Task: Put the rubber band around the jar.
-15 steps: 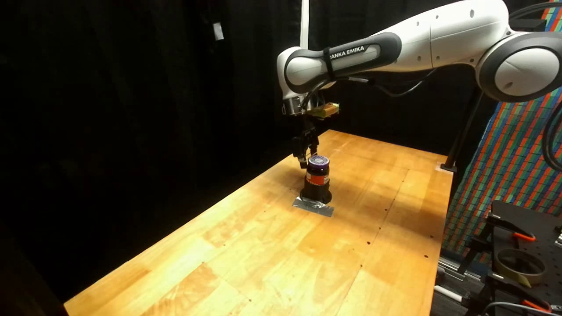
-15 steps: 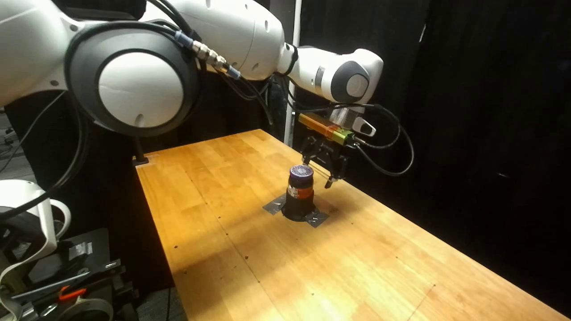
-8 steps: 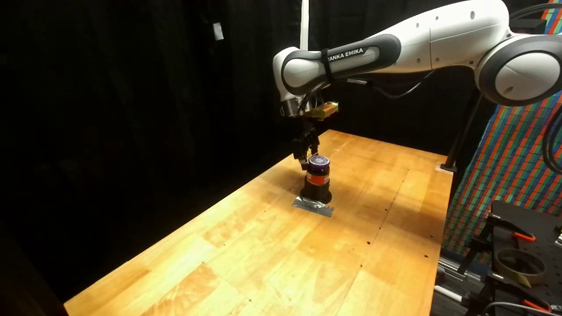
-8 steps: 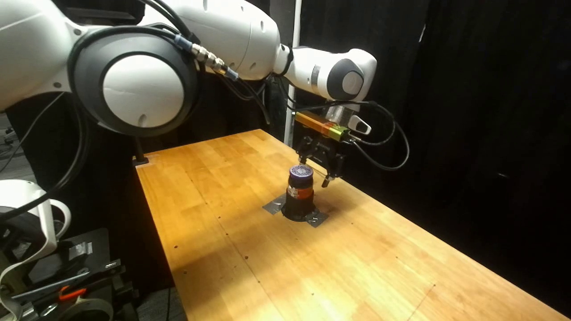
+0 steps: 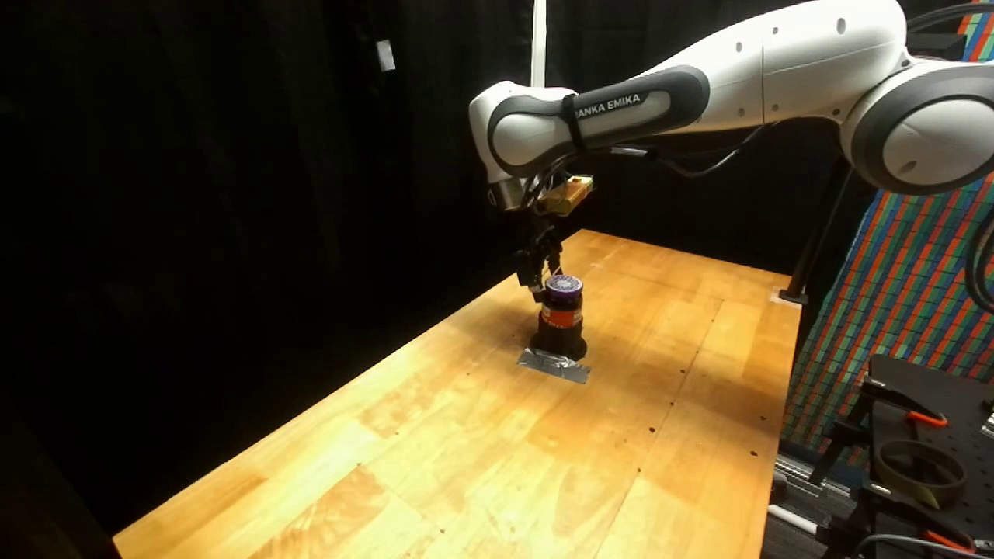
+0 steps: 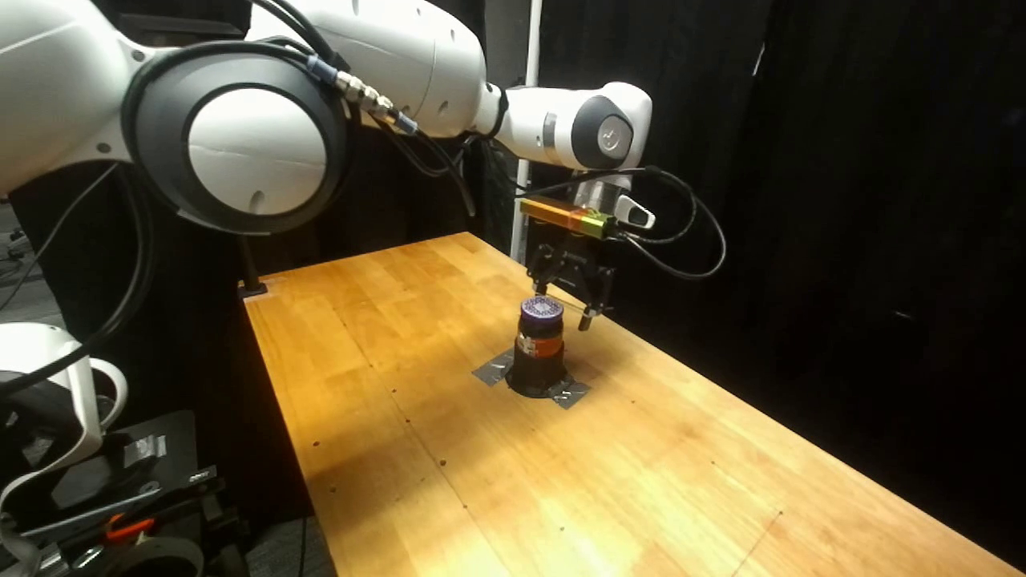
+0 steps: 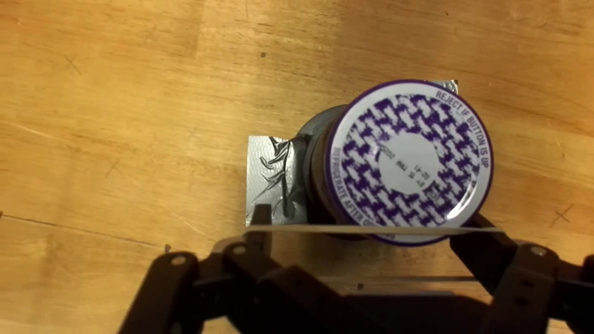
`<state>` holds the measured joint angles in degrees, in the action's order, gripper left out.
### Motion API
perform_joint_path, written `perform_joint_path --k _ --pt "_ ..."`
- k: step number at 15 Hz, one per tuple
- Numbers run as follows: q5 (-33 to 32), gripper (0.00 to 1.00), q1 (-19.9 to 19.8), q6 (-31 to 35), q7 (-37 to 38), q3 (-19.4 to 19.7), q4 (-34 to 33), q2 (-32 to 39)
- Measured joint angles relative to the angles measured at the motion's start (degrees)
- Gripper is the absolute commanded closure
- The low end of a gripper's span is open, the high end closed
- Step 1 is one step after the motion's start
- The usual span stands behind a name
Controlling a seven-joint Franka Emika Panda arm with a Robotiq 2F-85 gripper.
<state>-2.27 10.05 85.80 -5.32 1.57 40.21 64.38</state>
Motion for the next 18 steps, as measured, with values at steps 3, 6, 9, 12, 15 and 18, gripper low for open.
perform_joint_path --k 3,6,9,12,15,18 --pt "-0.04 0.0 0.26 -0.26 0.0 0.29 0.01 0.0" --pt "-0.04 0.0 0.34 -1.88 -0.06 0.18 0.14 -0.01" --pt "-0.03 0.0 0.45 -3.58 -0.49 -0.05 1.11 -0.24" --pt "-0.03 0.0 0.68 -3.39 -0.5 -0.05 3.84 -1.65" --pt "-0.03 0.0 1.22 -1.39 0.17 -0.03 9.5 -4.89" --pt "-0.04 0.0 1.92 3.88 2.18 0.01 16.87 -9.24"
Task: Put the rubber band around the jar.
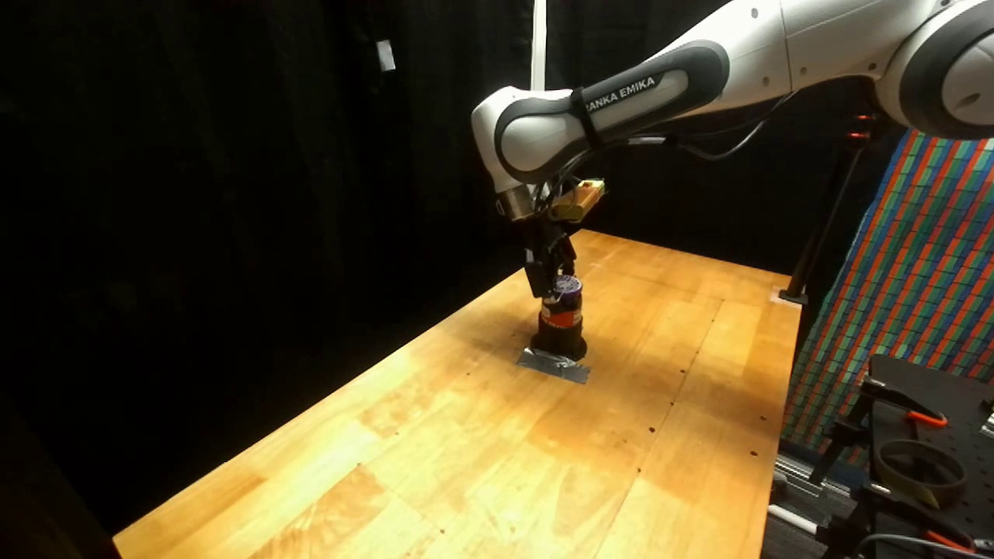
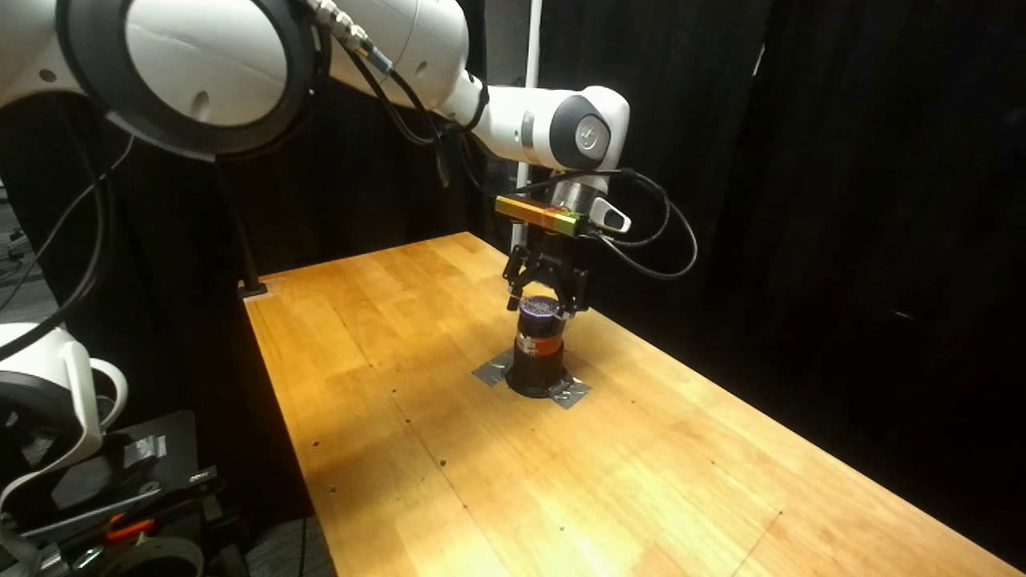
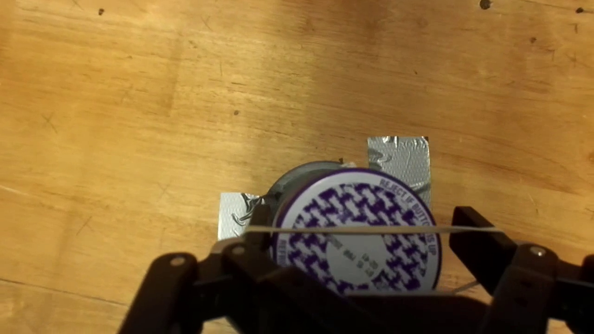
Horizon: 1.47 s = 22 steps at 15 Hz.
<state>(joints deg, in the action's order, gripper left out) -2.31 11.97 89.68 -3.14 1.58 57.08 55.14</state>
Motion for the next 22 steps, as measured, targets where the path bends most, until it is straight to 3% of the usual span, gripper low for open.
perform_joint_path --k 17,18,20,22 --pt "-0.03 0.0 0.32 32.76 13.87 -1.21 42.83 -23.04" --pt "-0.28 0.25 0.34 35.21 14.33 -1.22 45.39 -24.4" --pt "-2.4 0.32 0.44 41.37 15.68 -1.21 50.64 -27.01" --pt "-6.17 0.5 0.87 48.74 18.11 -0.92 56.01 -29.37"
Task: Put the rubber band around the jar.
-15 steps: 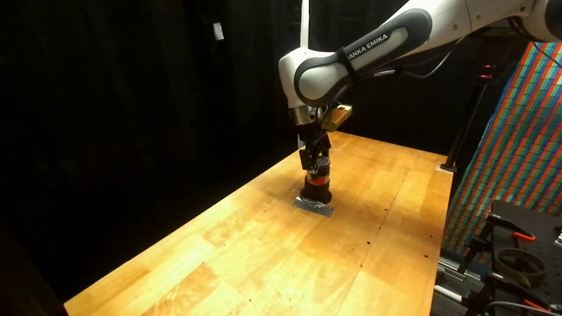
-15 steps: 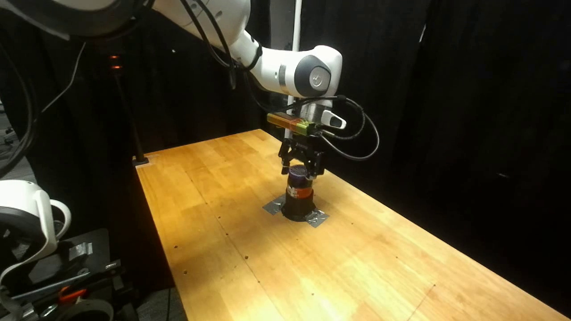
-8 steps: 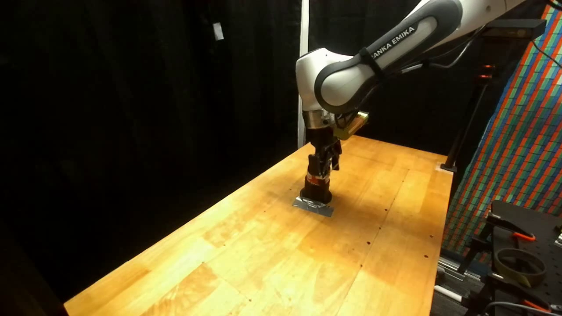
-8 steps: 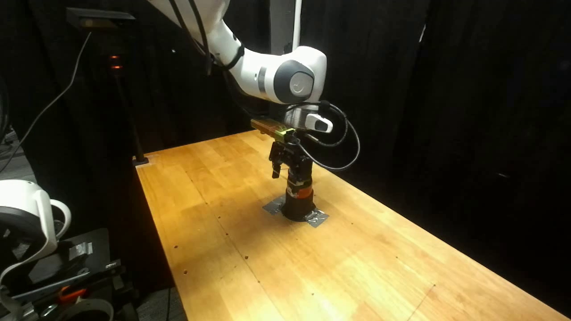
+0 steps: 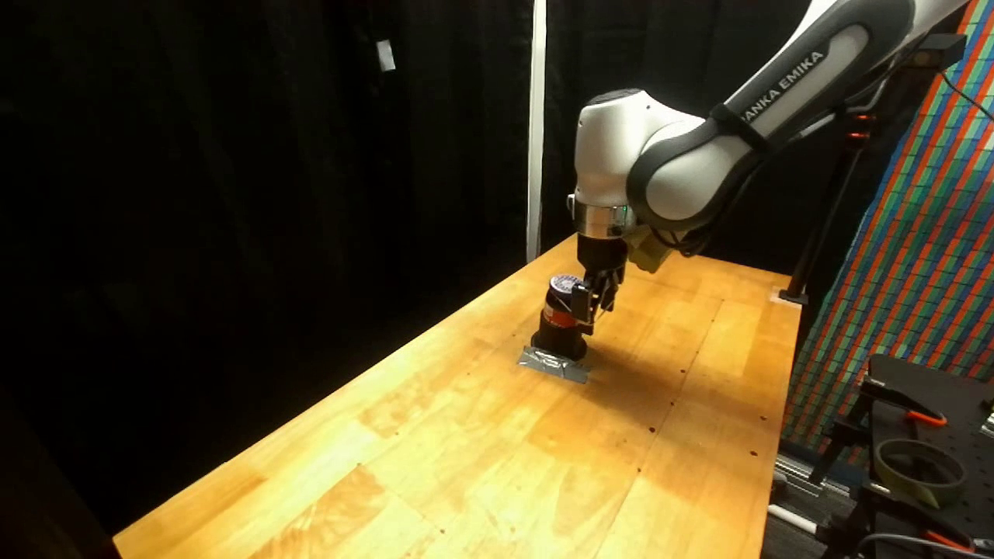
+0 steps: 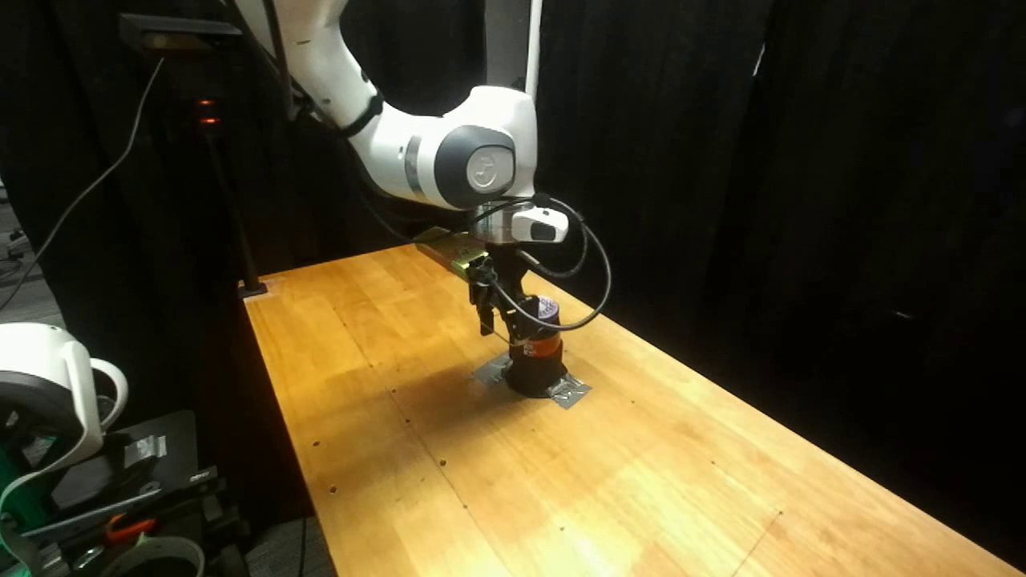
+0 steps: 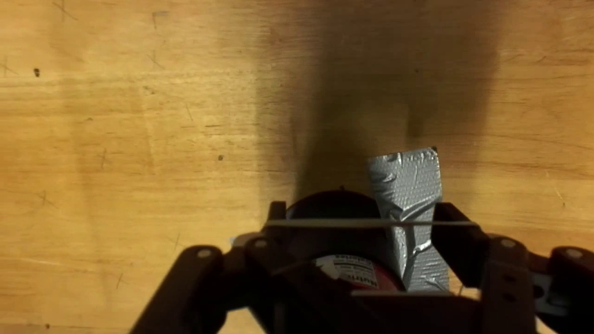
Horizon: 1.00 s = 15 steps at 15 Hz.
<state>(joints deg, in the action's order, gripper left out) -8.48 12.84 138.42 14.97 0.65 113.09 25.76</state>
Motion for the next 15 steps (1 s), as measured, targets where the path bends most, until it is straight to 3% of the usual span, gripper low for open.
perform_joint_path --k 4,6,8,10,15 --pt "-8.72 0.8 2.02 15.37 7.08 2.07 11.19 -4.03" --pt "-15.95 0.85 4.95 23.98 13.79 5.84 17.34 -5.72" --pt "-25.91 0.88 10.25 32.63 22.95 12.87 23.22 -7.05" --pt "-36.11 0.83 16.84 39.28 32.33 22.09 26.71 -7.74" --pt "-58.54 0.82 34.35 47.87 54.04 45.09 24.46 -7.19"
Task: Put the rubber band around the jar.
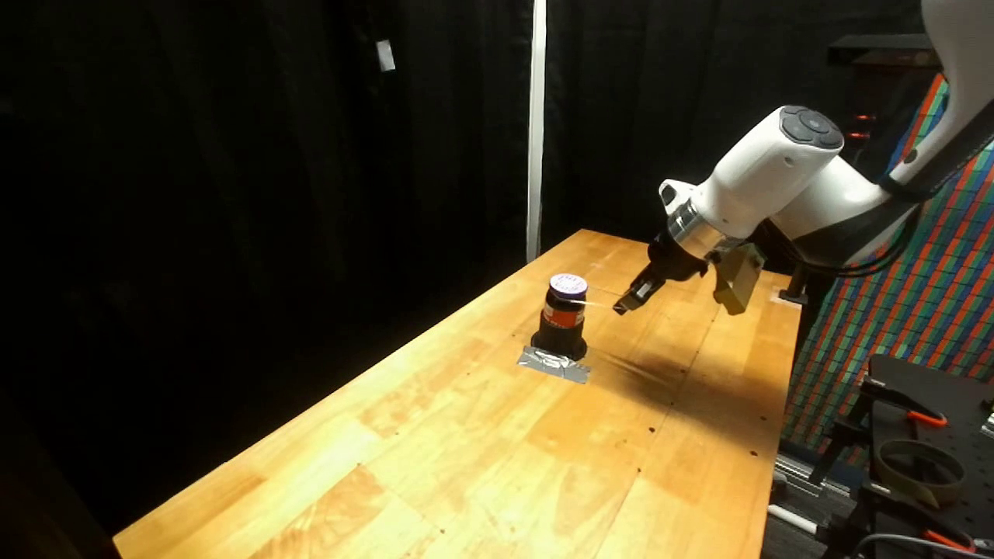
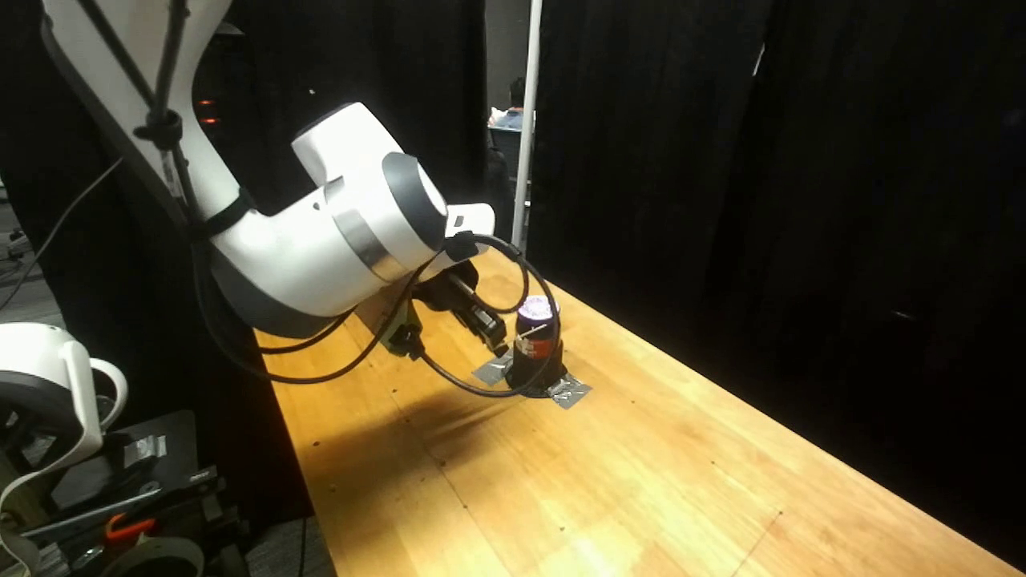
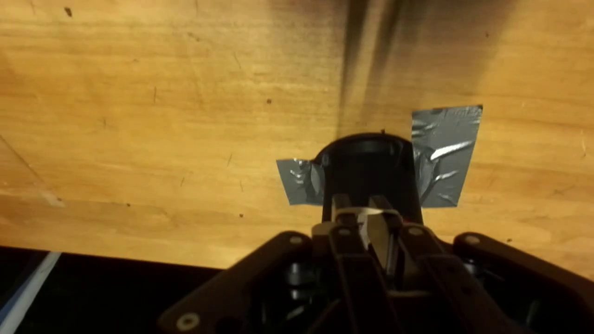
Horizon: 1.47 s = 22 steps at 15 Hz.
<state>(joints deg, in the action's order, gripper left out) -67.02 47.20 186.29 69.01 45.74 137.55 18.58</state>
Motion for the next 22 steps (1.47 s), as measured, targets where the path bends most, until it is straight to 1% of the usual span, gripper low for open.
perform_joint_path --k 2,3,5,6,8,10,12,13,15,17,19,22 --pt "-5.09 0.83 8.43 2.61 6.99 8.82 -1.94 1.7" --pt "-5.9 0.83 12.8 4.26 9.35 13.12 -2.53 3.08" --pt "-5.01 0.83 21.01 8.38 11.66 20.94 -2.76 6.87" --pt "-2.76 0.83 24.62 10.96 11.75 24.33 -2.36 9.34" --pt "5.12 0.83 30.91 17.29 10.17 29.99 -0.08 15.49" --pt "14.24 0.83 35.19 23.34 7.43 32.81 3.68 22.02" --pt "23.17 0.83 37.54 29.03 4.97 32.53 8.15 28.45" --pt "27.6 0.83 38.09 32.04 3.89 31.25 10.5 31.72" --pt "35.76 0.83 38.39 37.47 2.66 27.3 14.29 37.68" --pt "43.03 0.83 38.48 41.2 2.02 22.96 16.31 42.77" --pt "50.39 0.83 39.19 43.25 1.58 19.66 17.01 47.05" --pt "63.88 0.84 42.34 43.49 1.61 16.23 17.36 52.24"
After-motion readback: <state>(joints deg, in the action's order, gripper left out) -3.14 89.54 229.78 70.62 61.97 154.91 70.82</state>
